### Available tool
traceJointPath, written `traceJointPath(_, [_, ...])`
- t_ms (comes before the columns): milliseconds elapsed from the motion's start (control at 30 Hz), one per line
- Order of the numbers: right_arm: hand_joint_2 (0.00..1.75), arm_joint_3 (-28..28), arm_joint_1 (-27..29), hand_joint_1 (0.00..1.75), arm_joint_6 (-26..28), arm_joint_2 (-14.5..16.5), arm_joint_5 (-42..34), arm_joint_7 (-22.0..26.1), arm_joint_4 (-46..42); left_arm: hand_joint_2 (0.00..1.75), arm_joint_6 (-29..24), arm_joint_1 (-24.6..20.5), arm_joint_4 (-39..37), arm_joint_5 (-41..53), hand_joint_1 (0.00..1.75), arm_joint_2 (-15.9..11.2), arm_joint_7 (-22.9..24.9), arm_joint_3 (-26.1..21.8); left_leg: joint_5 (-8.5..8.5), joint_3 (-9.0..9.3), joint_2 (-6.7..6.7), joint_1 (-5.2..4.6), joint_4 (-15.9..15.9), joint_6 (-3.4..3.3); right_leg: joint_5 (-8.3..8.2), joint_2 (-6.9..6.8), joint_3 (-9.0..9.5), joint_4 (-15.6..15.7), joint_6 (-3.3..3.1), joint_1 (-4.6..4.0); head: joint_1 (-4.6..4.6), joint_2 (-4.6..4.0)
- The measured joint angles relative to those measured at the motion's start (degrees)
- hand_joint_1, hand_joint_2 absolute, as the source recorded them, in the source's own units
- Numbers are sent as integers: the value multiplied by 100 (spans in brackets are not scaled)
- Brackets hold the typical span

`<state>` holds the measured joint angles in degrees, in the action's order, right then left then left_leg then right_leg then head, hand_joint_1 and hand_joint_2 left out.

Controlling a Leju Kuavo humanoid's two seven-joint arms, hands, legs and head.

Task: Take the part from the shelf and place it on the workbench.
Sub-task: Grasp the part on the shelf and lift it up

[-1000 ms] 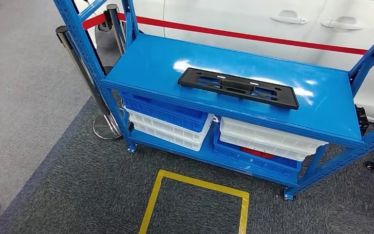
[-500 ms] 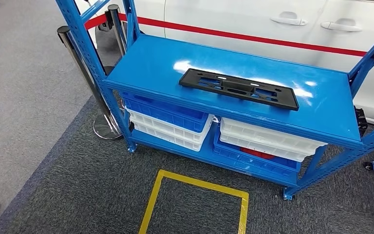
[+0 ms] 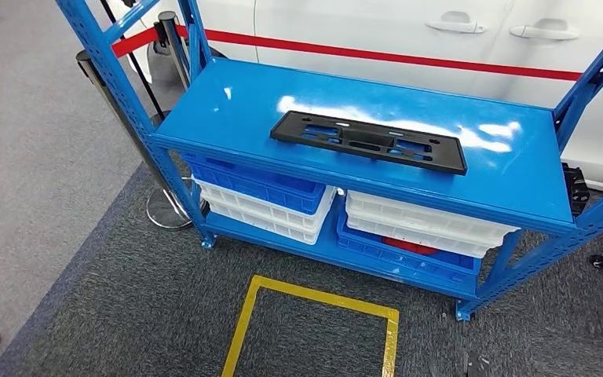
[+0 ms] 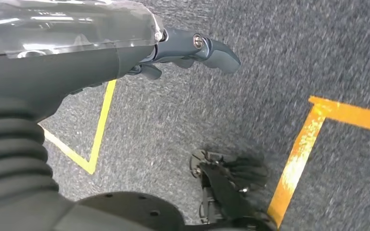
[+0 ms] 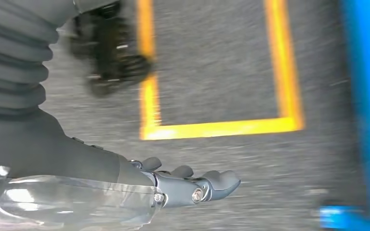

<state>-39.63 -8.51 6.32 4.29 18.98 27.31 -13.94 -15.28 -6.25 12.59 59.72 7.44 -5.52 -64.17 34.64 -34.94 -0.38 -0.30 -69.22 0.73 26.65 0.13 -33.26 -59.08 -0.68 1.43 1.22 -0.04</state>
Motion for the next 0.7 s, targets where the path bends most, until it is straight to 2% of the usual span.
traceJointPath(33, [0, 1, -62, 0, -66, 12, 6, 208, -11, 0, -5, -4, -8, 42, 0, 4, 24, -2, 97, -169, 0, 28, -321, 26, 1, -2, 1, -1, -2, 0, -1, 0])
traceJointPath(67, [0, 13, -116, 0, -134, 33, 10, 387, -42, 0, -15, -5, -15, 79, 0, 7, 44, -1, 85, -265, 1, 51, -472, 45, 3, -3, 6, -1, -2, 2, -1, 0])
traceJointPath(100, [0, 42, -159, 0, -205, 65, 13, 553, -111, 0, -30, -7, -20, 115, 0, 10, 62, -1, -40, -260, 1, 71, -405, 57, 6, -3, 14, -2, 2, 5, -1, 0])
traceJointPath(167, [0, 167, -211, 0, -342, 155, -5, 790, -355, 0, -57, -17, -25, 177, 0, 10, 91, -1, -485, 7, 5, 95, 266, 54, 17, -2, 37, -2, 21, 15, -1, 0])
traceJointPath(200, [0, 257, -226, 0, -403, 203, -32, 863, -512, 0, -63, -26, -26, 199, 0, 10, 102, -1, -647, 162, 7, 88, 645, 39, 22, -2, 42, -7, 45, 10, -1, 0])
traceJointPath(233, [0, 359, -237, 0, -458, 245, -71, 911, -666, 0, -65, -35, -27, 216, 0, 11, 112, 0, -741, 271, 6, 77, 906, 15, 22, -3, 39, -7, 76, 7, -3, 0])
traceJointPath(267, [0, 467, -240, 0, -505, 277, -117, 946, -815, 0, -65, -40, -28, 230, 0, 12, 118, 1, -765, 318, 3, 62, 1041, -14, 17, -6, 31, -4, 112, 3, -5, 0])
traceJointPath(333, [0, 713, -228, 0, -582, 337, -226, 995, -1132, 0, -65, -37, -30, 256, 0, 14, 126, 2, -766, 316, -5, 43, 1078, -90, -8, -12, 26, 22, 193, 2, -9, 0])
traceJointPath(400, [0, 975, -198, 0, -645, 378, -342, 1023, -1470, 0, -65, -33, -31, 280, 0, 21, 131, 3, -814, 333, 3, 55, 1144, -181, 63, -12, -8, -66, 246, 7, -12, 0])
traceJointPath(433, [0, 1108, -179, 0, -675, 390, -400, 1027, -1641, 0, -65, -38, -31, 285, 0, 24, 132, 3, -838, 344, 9, 60, 1179, -224, 189, -11, -94, -258, 255, 5, -14, 0])
traceJointPath(533, [0, 1494, -80, 0, -769, 408, -571, 1028, -2136, 0, -58, -52, -33, 290, 0, 28, 136, 3, -849, 343, 13, 18, 1192, -292, 679, -10, -590, -1292, 244, -7, -16, 0])
traceJointPath(567, [0, 1618, -40, 0, -802, 410, -626, 1028, -2299, 0, -52, -50, -35, 290, 0, 29, 139, 2, -845, 344, 10, 1, 1187, -303, 714, -10, -696, -1501, 239, -13, -16, 0])
traceJointPath(600, [0, 1746, -2, 0, -833, 413, -683, 1029, -2465, 0, -40, -47, -37, 290, 0, 31, 141, 2, -839, 346, 5, -14, 1178, -309, 634, -10, -704, -1500, 227, -20, -16, 0])
traceJointPath(633, [0, 1879, 28, 0, -869, 414, -742, 1030, -2641, 0, -26, -45, -38, 289, 0, 33, 143, 2, -831, 351, 0, -25, 1166, -311, 463, -10, -612, -1291, 205, -29, -16, 0])
traceJointPath(700, [0, 2160, 58, 0, -952, 413, -861, 1040, -2993, 0, 13, -48, -42, 286, 0, 43, 143, 2, -803, 354, -3, -46, 1133, -300, 87, -11, -264, -542, 132, -69, -15, 0])
